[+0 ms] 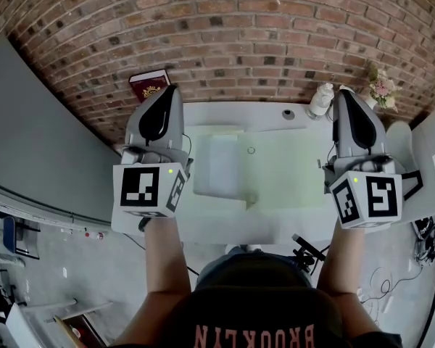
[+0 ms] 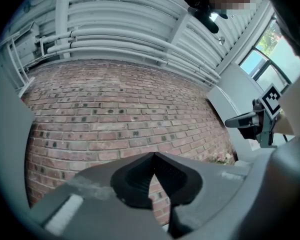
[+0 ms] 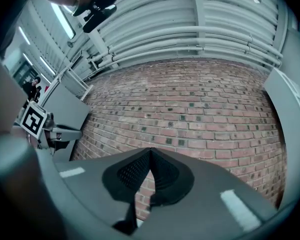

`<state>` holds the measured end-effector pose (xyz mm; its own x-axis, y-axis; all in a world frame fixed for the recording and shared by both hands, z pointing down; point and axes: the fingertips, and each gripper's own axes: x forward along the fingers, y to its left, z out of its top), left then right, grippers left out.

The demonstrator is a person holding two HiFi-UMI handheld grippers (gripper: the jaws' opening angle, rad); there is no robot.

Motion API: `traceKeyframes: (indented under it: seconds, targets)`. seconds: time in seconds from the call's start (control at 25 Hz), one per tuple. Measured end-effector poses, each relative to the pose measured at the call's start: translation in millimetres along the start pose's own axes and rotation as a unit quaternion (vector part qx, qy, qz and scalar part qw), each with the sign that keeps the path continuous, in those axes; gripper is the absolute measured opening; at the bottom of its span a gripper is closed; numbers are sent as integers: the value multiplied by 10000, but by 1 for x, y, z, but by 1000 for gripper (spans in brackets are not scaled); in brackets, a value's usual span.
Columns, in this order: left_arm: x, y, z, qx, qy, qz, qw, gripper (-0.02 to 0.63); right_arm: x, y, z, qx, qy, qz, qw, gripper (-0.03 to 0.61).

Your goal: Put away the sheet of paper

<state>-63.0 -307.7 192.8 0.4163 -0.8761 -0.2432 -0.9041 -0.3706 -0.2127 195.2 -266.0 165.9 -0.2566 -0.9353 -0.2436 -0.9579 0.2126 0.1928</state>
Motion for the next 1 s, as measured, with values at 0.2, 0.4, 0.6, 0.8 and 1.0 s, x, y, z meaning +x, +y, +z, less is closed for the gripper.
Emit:
traceKeyframes:
  seconds: [0.2,0.4,0.6,0.8,1.0]
  targets:
    - [0,-2,2,13,-17,-6,10000,-3,-1,-2,-4,32,42,-49,10000,0]
    - [0,-2,3,47,0,-22,10000,-3,0,-4,-3,36,27,-85,10000,0]
    - [-2,0,2,67,34,-16,10000,-3,0,1,-5,25,49,-64,10000,0]
    - [-4,0,-3,57,110,-14,9999,-3,0,4,-11,51,109,-43,9999,0]
    - [-5,0,-6,28,128,-13,9999,-3,-1,6,-15,97,158,-17,9998,0]
